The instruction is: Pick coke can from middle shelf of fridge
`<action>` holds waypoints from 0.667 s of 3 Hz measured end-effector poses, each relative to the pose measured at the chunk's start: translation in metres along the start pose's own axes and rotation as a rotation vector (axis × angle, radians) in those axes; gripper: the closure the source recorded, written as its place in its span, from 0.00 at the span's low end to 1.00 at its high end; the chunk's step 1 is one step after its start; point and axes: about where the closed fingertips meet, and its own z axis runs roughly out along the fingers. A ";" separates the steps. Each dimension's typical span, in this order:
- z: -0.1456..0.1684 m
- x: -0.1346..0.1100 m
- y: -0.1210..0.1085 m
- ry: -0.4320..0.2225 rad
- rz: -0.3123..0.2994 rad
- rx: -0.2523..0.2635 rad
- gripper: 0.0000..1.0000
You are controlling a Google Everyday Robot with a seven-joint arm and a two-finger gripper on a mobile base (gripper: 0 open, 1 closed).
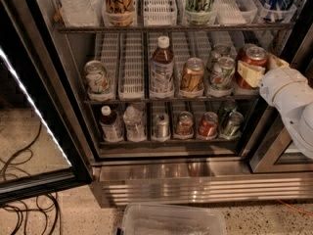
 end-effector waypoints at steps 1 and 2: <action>-0.009 -0.029 0.007 -0.068 0.029 -0.046 1.00; -0.022 -0.045 0.024 -0.094 0.063 -0.133 1.00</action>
Offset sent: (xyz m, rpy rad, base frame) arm -0.0466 0.0530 0.0531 0.1084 -0.0558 0.2721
